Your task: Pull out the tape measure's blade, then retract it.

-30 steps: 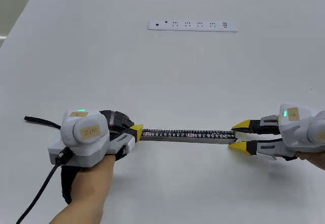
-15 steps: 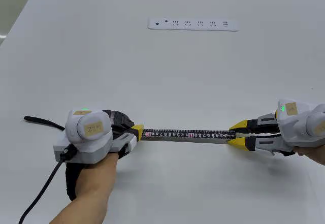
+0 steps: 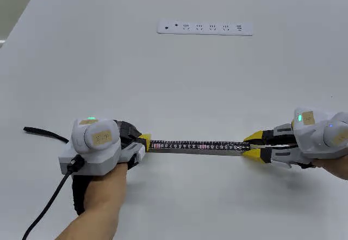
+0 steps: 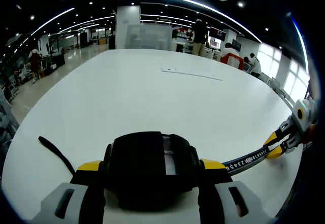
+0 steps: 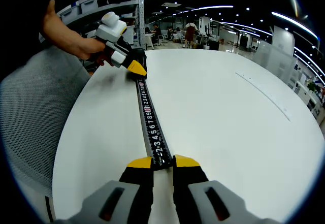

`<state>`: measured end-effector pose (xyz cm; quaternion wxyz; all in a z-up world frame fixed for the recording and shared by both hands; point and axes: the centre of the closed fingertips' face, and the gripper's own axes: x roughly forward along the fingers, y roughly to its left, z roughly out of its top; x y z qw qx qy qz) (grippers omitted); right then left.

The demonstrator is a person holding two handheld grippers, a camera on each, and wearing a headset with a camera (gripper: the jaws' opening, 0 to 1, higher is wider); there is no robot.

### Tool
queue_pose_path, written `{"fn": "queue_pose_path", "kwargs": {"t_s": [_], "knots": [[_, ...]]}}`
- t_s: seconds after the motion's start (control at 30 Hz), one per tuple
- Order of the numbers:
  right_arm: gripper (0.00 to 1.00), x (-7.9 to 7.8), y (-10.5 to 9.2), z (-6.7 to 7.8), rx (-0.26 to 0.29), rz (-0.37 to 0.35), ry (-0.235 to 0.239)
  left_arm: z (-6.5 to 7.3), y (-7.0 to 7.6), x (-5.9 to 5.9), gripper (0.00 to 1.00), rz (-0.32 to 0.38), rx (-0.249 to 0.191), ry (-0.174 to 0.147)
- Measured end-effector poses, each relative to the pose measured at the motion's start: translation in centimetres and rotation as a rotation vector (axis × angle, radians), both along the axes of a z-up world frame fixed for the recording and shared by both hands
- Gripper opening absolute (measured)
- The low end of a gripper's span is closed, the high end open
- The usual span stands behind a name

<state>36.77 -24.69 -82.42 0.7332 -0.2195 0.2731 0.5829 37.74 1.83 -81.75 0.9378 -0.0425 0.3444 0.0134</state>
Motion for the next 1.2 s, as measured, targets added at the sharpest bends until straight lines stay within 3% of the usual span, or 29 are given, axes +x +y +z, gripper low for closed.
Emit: {"fn": "queue_pose_path", "kwargs": {"t_s": [0.47, 1.2], "knots": [[0.11, -0.02, 0.01, -0.02, -0.030, 0.020, -0.001, -0.05, 0.09, -0.35, 0.68, 0.015, 0.018, 0.013], [0.11, -0.08, -0.02, -0.01, -0.041, 0.030, 0.008, 0.05, 0.19, -0.33, 0.66, -0.007, -0.001, 0.020]]}}
